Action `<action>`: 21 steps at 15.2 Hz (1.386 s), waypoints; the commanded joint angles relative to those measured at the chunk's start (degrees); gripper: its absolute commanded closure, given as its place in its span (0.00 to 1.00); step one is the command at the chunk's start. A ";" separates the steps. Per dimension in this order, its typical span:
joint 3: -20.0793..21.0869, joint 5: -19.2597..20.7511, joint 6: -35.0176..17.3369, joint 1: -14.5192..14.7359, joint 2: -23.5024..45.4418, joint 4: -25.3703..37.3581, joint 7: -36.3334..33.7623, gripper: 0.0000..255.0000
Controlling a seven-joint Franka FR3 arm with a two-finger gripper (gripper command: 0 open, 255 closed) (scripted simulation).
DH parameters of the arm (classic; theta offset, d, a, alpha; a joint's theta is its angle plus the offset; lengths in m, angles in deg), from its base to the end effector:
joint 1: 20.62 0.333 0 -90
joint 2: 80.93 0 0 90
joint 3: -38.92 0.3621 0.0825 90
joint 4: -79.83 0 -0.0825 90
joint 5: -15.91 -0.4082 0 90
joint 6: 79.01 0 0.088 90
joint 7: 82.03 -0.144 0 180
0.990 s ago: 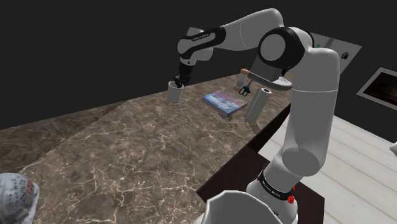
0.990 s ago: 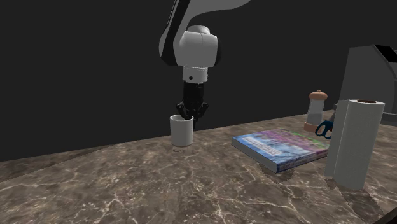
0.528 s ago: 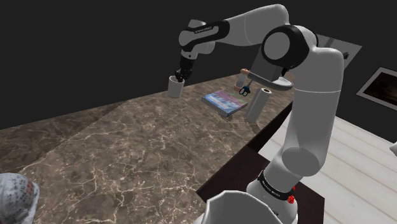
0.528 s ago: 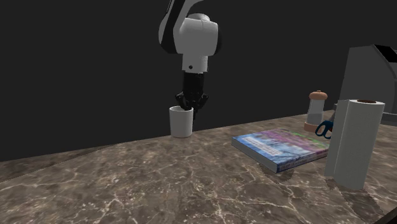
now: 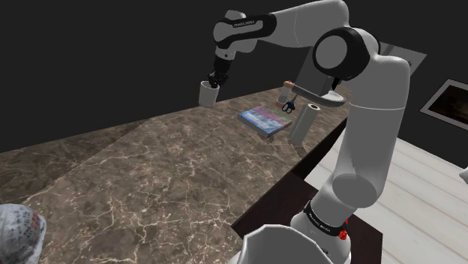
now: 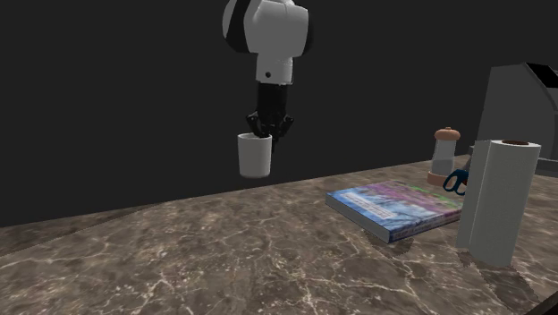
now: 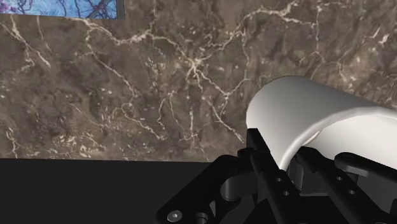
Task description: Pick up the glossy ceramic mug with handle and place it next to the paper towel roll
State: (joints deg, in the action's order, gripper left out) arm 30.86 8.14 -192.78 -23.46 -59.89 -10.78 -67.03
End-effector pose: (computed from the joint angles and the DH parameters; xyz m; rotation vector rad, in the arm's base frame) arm 0.7017 -0.1102 0.4292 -3.0761 -0.0457 -0.0877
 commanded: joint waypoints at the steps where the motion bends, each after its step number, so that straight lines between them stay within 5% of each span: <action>1: -0.02 0.11 1.41 0.02 -0.28 1.15 -0.21 1.00; 21: -0.25 0.54 16.73 -0.51 -0.40 16.40 -1.49 1.00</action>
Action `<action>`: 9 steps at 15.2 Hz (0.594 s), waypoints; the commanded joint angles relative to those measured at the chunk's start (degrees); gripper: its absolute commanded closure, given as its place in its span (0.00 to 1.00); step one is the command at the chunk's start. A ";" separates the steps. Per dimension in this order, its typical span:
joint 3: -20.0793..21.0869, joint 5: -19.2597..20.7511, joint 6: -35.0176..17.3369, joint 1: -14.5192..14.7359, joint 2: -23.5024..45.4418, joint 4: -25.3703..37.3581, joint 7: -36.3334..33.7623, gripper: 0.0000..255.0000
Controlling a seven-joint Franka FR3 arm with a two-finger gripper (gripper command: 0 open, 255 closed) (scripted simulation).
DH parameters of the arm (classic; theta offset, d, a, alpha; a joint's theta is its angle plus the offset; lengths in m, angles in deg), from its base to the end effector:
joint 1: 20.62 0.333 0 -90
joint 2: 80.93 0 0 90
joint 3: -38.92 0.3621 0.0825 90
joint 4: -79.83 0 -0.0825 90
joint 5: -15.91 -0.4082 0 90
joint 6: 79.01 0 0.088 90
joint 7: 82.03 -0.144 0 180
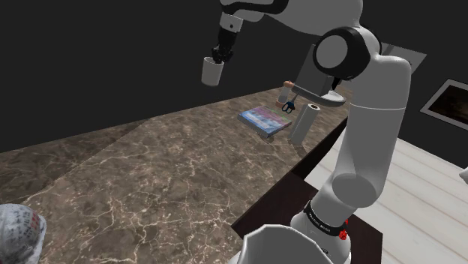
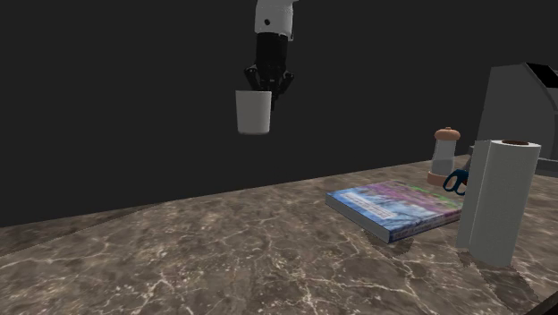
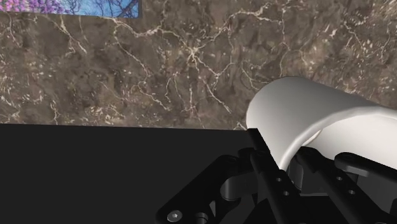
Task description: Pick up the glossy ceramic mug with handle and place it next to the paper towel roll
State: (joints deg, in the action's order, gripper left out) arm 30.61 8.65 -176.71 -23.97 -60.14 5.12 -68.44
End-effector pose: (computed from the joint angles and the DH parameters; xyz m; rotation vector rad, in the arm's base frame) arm 0.7046 -0.1105 0.5471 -3.0762 -0.0457 -0.0880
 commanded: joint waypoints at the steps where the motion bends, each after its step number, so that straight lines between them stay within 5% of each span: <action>1: -0.01 0.02 1.51 -0.04 0.01 1.52 -0.15 1.00; 9: -0.01 -0.28 8.97 -0.65 2.33 11.31 -0.62 1.00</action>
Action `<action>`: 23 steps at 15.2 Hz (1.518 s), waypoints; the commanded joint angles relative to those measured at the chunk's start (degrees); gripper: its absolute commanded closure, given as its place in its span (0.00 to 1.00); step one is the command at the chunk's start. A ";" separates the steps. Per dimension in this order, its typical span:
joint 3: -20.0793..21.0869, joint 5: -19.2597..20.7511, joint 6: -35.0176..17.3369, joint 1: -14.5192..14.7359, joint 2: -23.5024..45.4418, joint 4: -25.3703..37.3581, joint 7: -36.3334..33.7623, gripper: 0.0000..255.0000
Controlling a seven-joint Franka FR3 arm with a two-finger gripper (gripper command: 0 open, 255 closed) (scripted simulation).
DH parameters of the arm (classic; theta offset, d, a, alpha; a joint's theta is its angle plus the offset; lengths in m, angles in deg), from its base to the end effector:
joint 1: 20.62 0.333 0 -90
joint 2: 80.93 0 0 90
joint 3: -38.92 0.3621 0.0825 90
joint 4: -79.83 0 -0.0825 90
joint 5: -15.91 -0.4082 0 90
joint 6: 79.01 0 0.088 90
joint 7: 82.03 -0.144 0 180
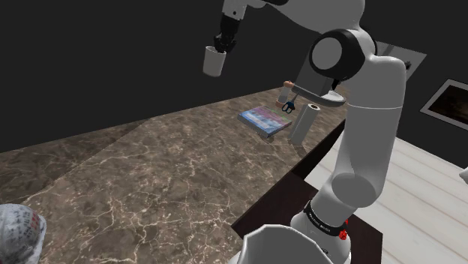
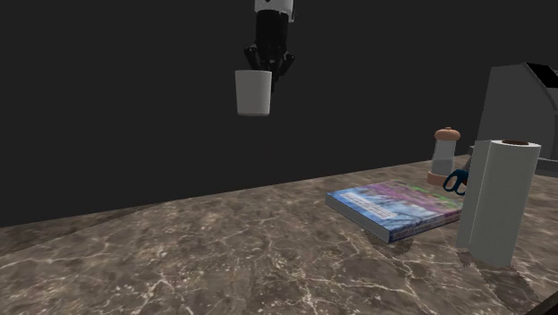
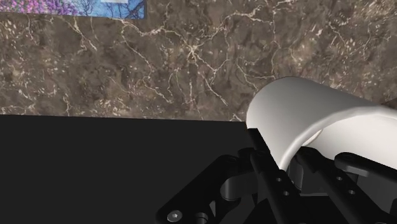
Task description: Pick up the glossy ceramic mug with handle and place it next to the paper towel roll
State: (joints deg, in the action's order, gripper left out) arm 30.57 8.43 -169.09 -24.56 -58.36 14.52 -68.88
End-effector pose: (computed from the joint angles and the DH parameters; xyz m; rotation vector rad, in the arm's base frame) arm 0.7045 -0.1113 0.5952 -3.0760 -0.0458 -0.0878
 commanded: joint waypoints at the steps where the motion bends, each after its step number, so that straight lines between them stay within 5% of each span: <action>1: 0.03 -0.12 2.38 -0.17 1.00 3.39 -0.24 1.00; 7: 0.13 -0.68 9.23 -1.04 4.70 13.94 -0.70 1.00; 14: -2.30 0.35 3.17 -4.47 -8.48 -5.87 6.75 1.00; 23: -6.49 1.44 0.97 -9.83 -17.70 -18.04 16.94 1.00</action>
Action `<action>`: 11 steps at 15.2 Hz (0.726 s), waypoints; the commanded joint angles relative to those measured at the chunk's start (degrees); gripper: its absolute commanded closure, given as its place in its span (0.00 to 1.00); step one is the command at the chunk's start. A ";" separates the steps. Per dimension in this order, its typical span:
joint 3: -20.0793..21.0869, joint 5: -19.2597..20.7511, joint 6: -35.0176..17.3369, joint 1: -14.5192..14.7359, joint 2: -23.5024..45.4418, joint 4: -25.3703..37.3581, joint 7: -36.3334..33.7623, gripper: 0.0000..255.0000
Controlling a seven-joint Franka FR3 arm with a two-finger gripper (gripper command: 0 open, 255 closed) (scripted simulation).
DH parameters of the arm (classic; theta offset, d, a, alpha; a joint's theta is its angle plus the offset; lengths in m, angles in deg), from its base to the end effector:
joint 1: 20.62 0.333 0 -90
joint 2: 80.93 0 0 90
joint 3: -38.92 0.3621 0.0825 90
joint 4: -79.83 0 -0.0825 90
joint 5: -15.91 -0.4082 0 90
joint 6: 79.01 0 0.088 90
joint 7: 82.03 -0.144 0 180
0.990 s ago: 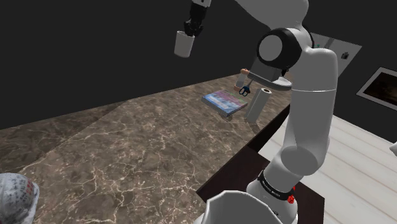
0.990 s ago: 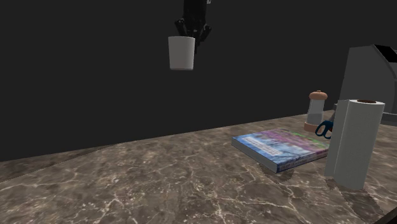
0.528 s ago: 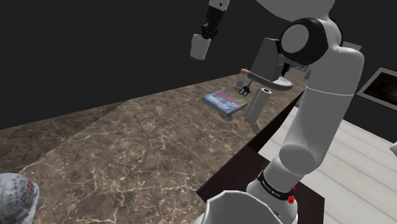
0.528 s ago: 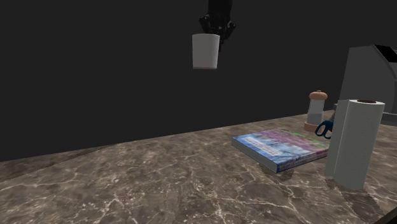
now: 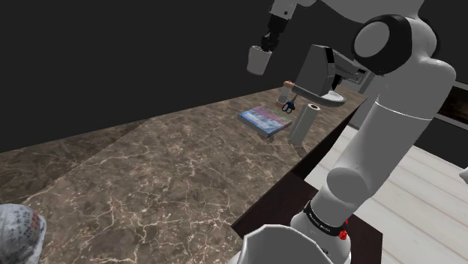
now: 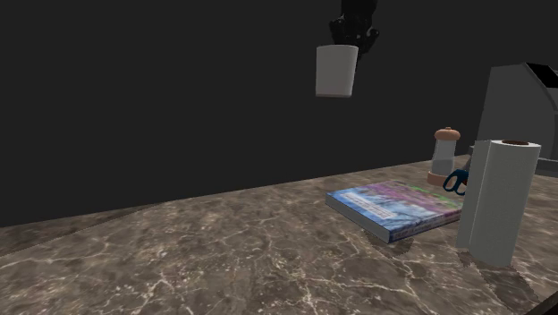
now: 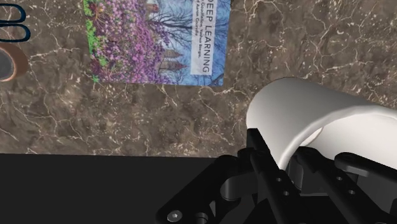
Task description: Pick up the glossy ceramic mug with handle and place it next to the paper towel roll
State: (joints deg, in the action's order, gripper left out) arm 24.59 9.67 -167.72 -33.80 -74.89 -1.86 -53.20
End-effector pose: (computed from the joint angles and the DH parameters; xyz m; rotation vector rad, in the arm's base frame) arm 0.5561 -0.2617 0.6429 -3.0766 -0.0434 -0.0876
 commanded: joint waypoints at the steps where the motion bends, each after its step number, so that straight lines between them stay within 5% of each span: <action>1: -1.04 0.32 -0.46 -1.22 -1.85 -2.49 2.45 1.00; 11: -7.21 1.06 0.05 -7.74 -5.27 -6.39 15.21 1.00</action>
State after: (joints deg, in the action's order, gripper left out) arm 18.04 10.55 -168.09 -40.85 -79.68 -8.09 -39.40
